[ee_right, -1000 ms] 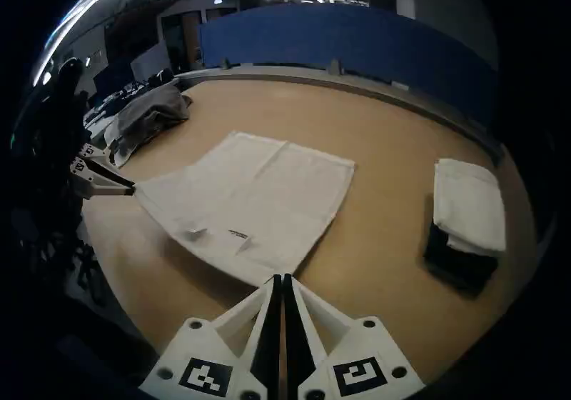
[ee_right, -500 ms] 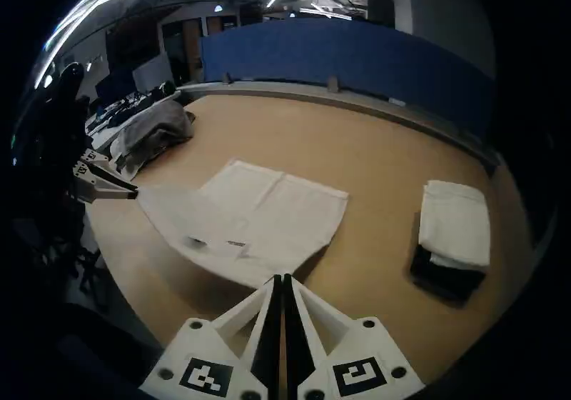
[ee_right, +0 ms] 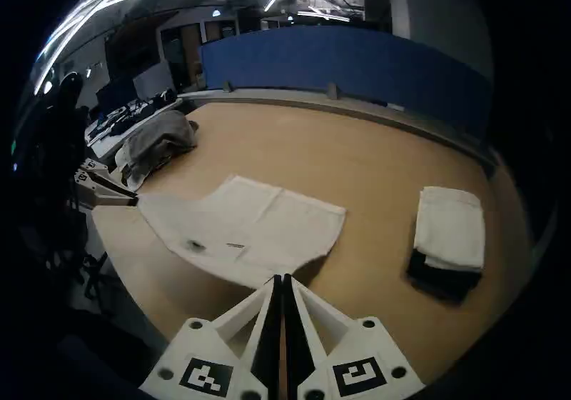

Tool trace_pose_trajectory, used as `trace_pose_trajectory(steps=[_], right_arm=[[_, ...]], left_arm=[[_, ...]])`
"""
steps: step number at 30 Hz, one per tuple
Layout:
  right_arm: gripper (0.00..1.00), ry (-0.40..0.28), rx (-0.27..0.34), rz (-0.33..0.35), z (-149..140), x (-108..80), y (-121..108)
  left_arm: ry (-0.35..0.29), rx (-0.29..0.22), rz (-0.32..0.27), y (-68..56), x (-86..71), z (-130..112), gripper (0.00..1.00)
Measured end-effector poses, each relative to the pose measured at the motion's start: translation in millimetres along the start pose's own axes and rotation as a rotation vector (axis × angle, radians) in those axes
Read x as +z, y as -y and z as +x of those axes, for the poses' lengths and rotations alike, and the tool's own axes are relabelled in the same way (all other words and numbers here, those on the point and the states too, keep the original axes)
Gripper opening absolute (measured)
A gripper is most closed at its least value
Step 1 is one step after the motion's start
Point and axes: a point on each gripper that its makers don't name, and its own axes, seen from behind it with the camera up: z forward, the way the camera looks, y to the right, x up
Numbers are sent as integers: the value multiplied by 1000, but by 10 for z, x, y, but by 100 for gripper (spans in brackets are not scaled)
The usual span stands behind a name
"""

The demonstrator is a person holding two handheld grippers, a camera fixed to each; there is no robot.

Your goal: Fold towel

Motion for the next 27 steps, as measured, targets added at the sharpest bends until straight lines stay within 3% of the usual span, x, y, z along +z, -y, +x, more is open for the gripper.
trace_pose_trajectory(steps=[9, 17, 27], right_arm=[[2, -9, 6, 2, 56, -90, 38], [2, -4, 16, -3, 10, -64, 6], [2, 7, 19, -17, 45, 119, -106]], left_arm=[[-13, -10, -6, -45, -45, 43, 9], [-14, -28, 1, -2, -40, 86, 9], [-12, -51, 17, 99, 134, 157, 9]])
